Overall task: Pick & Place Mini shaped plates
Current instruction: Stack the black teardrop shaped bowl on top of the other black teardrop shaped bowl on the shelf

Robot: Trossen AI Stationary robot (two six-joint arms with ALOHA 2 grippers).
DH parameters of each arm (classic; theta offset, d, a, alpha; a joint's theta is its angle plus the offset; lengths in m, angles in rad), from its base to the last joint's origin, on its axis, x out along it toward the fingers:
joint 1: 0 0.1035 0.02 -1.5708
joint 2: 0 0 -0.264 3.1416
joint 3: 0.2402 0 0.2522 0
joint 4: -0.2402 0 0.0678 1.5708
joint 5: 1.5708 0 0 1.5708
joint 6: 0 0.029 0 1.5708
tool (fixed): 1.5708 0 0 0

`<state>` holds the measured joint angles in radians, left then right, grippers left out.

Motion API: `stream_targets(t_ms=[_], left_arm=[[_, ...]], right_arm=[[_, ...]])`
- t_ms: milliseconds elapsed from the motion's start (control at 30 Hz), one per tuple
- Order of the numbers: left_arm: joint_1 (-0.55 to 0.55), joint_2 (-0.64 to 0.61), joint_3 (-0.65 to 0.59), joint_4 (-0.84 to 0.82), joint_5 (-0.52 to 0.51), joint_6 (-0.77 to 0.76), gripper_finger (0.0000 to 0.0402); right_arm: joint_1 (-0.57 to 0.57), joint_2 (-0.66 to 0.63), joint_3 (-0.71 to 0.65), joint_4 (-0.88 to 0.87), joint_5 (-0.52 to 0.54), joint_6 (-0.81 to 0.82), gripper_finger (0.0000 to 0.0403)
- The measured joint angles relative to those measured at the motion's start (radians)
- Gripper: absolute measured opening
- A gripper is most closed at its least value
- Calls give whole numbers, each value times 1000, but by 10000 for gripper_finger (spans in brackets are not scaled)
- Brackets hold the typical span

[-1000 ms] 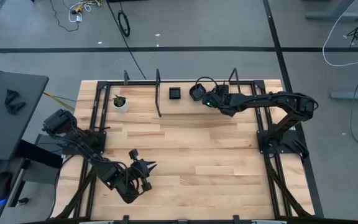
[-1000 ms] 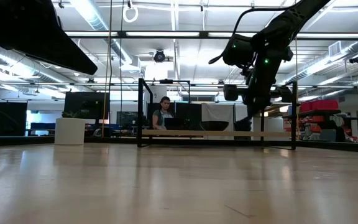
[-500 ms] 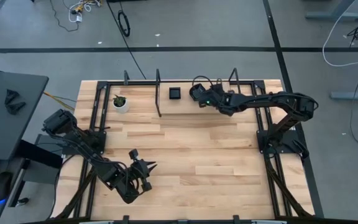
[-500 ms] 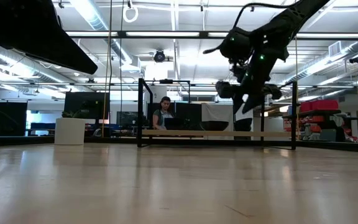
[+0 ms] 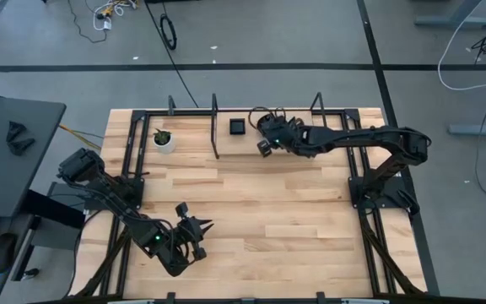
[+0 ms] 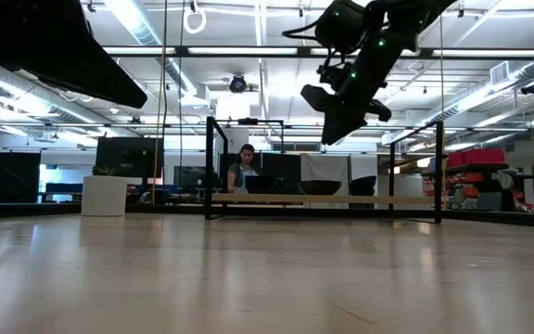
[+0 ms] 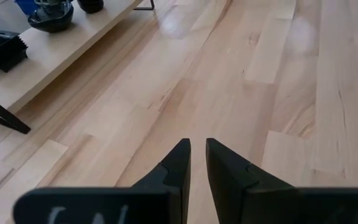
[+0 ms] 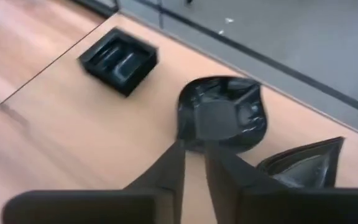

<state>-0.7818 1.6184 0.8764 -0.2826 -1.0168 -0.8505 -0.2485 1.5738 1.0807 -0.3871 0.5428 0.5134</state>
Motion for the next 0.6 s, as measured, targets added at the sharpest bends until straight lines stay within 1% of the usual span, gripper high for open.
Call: stream_targets(t_ms=[200,300,433,600], left_arm=[[0,0,0,0,0,0,55],[0,0,0,0,0,0,55],[0,0,0,0,0,0,55],[0,0,0,1,0,1,55]], right_arm=[[21,0,5,-146,-70,-3,8],[16,9,4,-239,-73,-2,7],[-17,16,4,-294,-87,-30,7],[-83,16,3,-285,-118,-85,4]])
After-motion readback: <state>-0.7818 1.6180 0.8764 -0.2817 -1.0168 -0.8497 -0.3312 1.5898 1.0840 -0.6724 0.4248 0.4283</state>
